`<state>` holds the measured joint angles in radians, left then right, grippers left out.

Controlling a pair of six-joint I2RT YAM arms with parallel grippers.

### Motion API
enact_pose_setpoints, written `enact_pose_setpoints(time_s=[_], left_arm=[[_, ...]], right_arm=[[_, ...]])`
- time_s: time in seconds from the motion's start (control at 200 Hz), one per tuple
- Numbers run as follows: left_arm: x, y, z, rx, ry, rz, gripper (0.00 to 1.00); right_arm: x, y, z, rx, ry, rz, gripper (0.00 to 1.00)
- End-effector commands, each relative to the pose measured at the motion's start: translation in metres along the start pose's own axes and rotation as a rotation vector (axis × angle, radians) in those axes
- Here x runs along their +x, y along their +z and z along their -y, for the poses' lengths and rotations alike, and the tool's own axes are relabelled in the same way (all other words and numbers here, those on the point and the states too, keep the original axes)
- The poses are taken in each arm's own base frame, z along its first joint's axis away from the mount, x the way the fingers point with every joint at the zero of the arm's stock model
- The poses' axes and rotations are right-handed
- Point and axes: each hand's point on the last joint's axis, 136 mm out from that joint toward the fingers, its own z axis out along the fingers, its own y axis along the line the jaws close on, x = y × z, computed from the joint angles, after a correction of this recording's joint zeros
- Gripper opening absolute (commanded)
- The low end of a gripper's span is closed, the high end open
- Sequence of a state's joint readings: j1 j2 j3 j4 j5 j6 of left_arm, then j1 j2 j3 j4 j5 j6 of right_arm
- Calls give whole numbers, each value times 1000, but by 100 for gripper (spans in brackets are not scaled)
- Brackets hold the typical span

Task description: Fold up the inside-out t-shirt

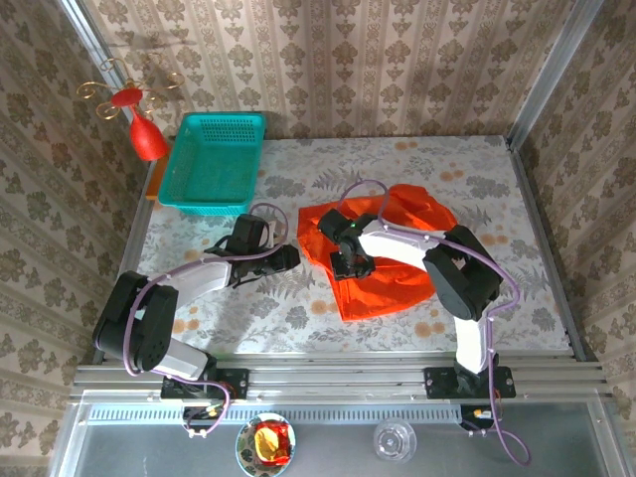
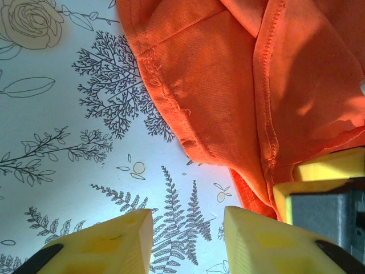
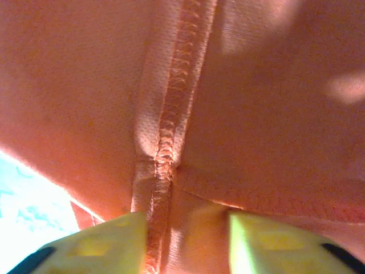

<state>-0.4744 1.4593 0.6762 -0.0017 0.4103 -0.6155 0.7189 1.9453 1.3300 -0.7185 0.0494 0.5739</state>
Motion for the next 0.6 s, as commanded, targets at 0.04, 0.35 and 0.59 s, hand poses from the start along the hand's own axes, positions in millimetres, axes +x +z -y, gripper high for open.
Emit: enact_pose_setpoints(time_s=[0.04,0.35,0.59], left_arm=[[-1,-4,0,-3,40,-13,38],[-28,-12,-2,-58,118,-3,39],[-50,-13,14,-95,248,-21,42]], right_arm=[[-7,-18,2,14,10,30,16],[-16,-121,45,79,-3,266,0],[2,-198,107,168,29,403,0]])
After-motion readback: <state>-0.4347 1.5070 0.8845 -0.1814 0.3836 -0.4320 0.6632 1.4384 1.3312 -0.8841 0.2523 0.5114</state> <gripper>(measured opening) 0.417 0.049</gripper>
